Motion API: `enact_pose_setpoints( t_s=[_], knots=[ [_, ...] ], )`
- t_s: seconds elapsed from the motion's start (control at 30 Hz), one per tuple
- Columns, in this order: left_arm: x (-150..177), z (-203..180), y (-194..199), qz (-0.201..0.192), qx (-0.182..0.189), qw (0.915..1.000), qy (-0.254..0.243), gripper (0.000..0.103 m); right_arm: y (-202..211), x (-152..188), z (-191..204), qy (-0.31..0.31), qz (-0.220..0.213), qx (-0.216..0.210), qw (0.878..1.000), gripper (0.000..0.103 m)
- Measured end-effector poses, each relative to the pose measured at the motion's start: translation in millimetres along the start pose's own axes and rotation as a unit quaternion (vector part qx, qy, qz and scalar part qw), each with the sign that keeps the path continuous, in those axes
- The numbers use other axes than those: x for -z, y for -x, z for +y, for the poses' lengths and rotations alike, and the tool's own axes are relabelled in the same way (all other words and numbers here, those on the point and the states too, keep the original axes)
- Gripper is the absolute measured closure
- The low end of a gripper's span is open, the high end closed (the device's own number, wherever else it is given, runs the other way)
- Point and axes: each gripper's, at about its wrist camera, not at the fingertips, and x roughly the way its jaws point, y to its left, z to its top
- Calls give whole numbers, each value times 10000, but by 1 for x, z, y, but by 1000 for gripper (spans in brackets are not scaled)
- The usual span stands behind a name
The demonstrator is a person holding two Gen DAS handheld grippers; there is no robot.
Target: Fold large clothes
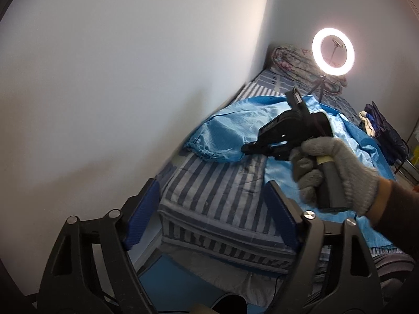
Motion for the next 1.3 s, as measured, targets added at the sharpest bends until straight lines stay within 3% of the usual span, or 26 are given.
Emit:
enact_pose_setpoints(
  t_s=[0.13,0.23,0.43,0.57,0.63,0.77,0.8,0.97,1.03,1.07,1.1,1.3],
  knots=[
    [-5,-10,-5,-64,209,9997,-77,20,52,12,6,462,54,96,9989,103],
    [-9,-17,-21,106,483,9988,12,35,81,23,-3,572,63,250,9980,103],
    [-17,-28,-78,695,1249,9882,543,38,87,35,-35,412,177,518,9976,103],
    [-23,-34,-123,983,1115,9863,722,38,93,43,-37,633,183,697,9954,103],
    [-26,-27,-141,1078,1045,9841,950,38,98,47,-40,626,135,508,9967,101],
    [-22,-6,-184,1439,1095,9701,1616,38,114,48,-54,738,33,263,9969,92],
    [-20,-6,-191,1498,1054,9684,1690,38,124,44,-54,759,-90,259,9967,87],
    [-16,-1,-218,1577,904,9649,1897,38,156,21,-69,740,-870,613,9916,85],
    [-16,-1,-220,1490,767,9674,1897,56,160,11,-78,674,-1130,875,9874,85],
    [-18,-2,-222,1513,716,9682,1858,80,163,6,-81,681,-1228,1020,9848,85],
    [-19,-3,-224,1536,716,9684,1829,96,158,-3,-85,707,-1301,1169,9821,85],
    [-51,-21,-192,837,576,9874,1210,99,146,-29,-96,500,-1502,1317,9786,87]
  ],
)
